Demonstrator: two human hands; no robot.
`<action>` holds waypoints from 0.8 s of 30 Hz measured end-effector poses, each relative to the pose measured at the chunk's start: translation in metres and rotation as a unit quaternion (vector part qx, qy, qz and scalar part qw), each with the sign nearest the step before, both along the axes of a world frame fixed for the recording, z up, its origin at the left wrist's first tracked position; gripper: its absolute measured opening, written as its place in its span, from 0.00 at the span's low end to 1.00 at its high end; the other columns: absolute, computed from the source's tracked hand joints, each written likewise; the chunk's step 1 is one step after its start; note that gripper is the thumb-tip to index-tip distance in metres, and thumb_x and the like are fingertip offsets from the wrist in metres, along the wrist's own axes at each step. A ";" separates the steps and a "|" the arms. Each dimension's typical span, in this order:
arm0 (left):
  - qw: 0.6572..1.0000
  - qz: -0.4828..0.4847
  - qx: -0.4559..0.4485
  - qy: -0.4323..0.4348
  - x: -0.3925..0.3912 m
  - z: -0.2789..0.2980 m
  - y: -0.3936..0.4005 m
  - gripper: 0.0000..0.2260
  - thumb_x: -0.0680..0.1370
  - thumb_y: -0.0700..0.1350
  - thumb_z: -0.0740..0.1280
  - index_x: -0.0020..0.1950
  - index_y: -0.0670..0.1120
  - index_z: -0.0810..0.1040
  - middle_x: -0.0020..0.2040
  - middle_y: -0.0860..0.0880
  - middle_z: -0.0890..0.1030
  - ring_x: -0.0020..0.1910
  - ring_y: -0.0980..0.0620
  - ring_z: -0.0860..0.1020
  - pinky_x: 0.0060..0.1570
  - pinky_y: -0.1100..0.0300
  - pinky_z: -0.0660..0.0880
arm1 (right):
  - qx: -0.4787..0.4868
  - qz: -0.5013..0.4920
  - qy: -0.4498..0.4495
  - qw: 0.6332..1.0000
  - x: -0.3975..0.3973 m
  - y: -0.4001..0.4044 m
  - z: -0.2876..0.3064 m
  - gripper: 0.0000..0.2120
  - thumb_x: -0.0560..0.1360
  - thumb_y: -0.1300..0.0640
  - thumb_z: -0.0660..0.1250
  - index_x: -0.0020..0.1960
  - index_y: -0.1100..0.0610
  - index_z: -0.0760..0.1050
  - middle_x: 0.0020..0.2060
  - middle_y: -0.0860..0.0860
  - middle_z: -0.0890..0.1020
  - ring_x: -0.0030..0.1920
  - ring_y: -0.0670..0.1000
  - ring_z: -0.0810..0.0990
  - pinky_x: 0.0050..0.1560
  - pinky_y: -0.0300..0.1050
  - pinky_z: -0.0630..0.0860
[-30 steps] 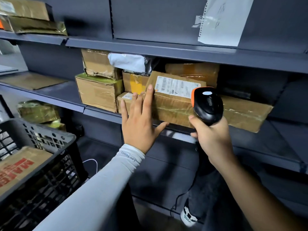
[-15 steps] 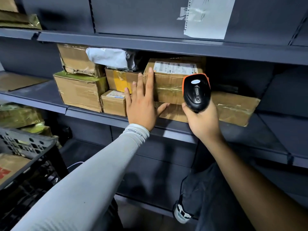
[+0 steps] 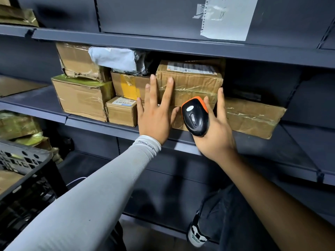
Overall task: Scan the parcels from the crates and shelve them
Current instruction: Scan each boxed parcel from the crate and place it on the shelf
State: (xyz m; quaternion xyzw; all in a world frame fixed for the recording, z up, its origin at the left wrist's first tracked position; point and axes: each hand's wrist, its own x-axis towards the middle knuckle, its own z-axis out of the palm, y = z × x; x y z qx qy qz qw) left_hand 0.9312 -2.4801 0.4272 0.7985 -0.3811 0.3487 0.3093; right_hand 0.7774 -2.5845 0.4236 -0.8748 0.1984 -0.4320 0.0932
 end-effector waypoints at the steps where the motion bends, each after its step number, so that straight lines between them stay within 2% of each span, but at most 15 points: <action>1: 1.000 0.001 0.009 0.003 0.003 0.001 -0.004 0.36 0.82 0.59 0.64 0.85 0.59 0.47 0.85 0.42 0.46 0.83 0.37 0.55 0.74 0.30 0.62 | 0.003 -0.002 0.004 1.000 0.003 -0.002 0.001 0.45 0.73 0.50 0.77 0.84 0.53 0.58 0.84 0.44 0.38 0.77 0.59 0.68 0.55 0.57 0.82; 9: 0.998 -0.015 0.031 0.048 0.027 0.012 -0.024 0.35 0.82 0.60 0.59 0.85 0.60 0.45 0.86 0.46 0.42 0.83 0.38 0.53 0.75 0.30 0.59 | 0.016 -0.023 0.059 0.998 0.033 -0.019 0.012 0.45 0.73 0.47 0.75 0.83 0.53 0.58 0.83 0.43 0.35 0.73 0.58 0.74 0.60 0.55 0.80; 13: 0.994 -0.039 0.043 0.092 0.041 0.018 -0.025 0.34 0.83 0.61 0.58 0.85 0.61 0.45 0.86 0.47 0.41 0.83 0.38 0.52 0.75 0.30 0.57 | 0.010 -0.018 0.091 0.996 0.040 -0.019 0.016 0.45 0.73 0.47 0.74 0.84 0.51 0.56 0.82 0.42 0.33 0.72 0.56 0.76 0.56 0.51 0.79; 17: 0.995 -0.028 0.064 0.076 0.044 0.015 -0.022 0.33 0.84 0.59 0.57 0.85 0.62 0.44 0.86 0.49 0.40 0.83 0.39 0.52 0.75 0.29 0.56 | 0.016 -0.020 0.100 0.995 0.043 -0.016 0.016 0.46 0.74 0.45 0.74 0.85 0.52 0.54 0.81 0.42 0.31 0.73 0.58 0.75 0.59 0.53 0.79; 21: 0.994 -0.009 0.095 0.058 0.049 0.005 -0.015 0.31 0.85 0.58 0.54 0.84 0.63 0.42 0.86 0.51 0.40 0.84 0.39 0.50 0.76 0.28 0.54 | 0.015 -0.022 0.107 0.994 0.040 -0.012 0.017 0.47 0.74 0.44 0.74 0.85 0.54 0.53 0.81 0.43 0.30 0.76 0.59 0.70 0.62 0.55 0.78; 24: 0.992 -0.007 0.116 0.050 0.054 0.003 -0.008 0.30 0.86 0.58 0.53 0.84 0.63 0.42 0.86 0.51 0.41 0.84 0.39 0.49 0.76 0.28 0.54 | 0.017 -0.028 0.117 0.993 0.040 -0.011 0.018 0.48 0.73 0.47 0.75 0.85 0.53 0.52 0.80 0.41 0.29 0.82 0.57 0.59 0.69 0.55 0.73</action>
